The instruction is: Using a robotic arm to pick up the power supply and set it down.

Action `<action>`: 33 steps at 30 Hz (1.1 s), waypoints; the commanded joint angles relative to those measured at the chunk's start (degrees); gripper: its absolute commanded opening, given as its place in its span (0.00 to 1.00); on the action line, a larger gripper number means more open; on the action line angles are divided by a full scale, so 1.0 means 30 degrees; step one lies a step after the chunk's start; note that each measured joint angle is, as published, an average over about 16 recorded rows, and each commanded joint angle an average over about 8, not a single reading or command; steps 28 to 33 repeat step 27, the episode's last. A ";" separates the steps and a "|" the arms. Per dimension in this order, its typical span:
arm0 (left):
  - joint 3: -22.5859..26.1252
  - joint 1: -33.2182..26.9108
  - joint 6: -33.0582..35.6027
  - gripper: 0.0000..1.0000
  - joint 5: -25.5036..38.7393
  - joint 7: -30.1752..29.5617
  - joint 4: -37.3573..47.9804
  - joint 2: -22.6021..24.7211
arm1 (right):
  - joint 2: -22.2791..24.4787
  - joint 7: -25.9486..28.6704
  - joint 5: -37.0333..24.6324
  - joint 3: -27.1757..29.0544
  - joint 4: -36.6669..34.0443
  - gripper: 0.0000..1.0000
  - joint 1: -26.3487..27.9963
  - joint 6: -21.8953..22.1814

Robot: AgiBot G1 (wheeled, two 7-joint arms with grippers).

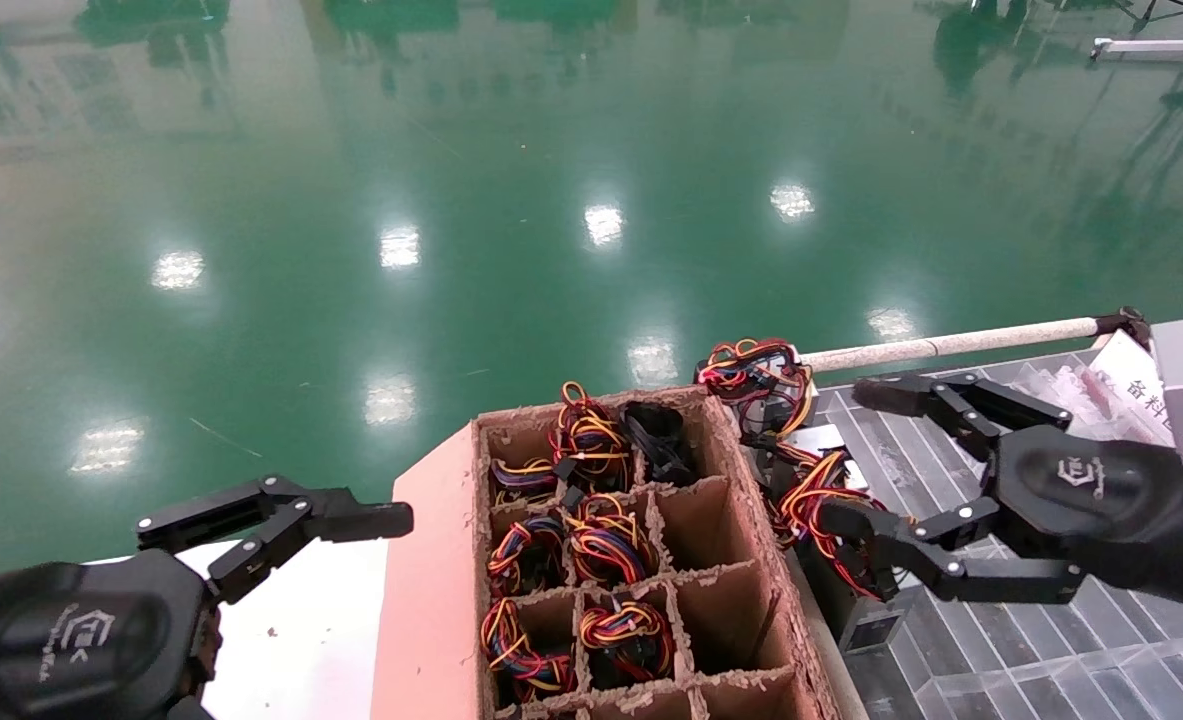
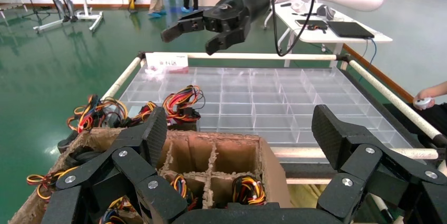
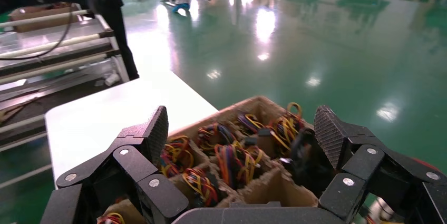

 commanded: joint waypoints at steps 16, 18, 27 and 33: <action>0.0010 -0.0002 -0.0004 1.00 -0.0007 0.0005 0.0000 -0.0004 | 0.0156 0.1804 0.1301 0.0463 0.5525 1.00 -0.2002 0.0588; 0.0011 -0.0003 -0.0004 1.00 -0.0007 0.0005 0.0000 -0.0004 | 0.0175 0.2019 0.1456 0.0518 0.6182 1.00 -0.2240 0.0658; 0.0015 -0.0004 -0.0006 1.00 -0.0010 0.0007 0.0000 -0.0006 | 0.0244 0.2813 0.2029 0.0722 0.8616 1.00 -0.3123 0.0917; 0.0015 -0.0004 -0.0006 1.00 -0.0010 0.0007 0.0000 -0.0006 | 0.0244 0.2813 0.2029 0.0722 0.8616 1.00 -0.3123 0.0917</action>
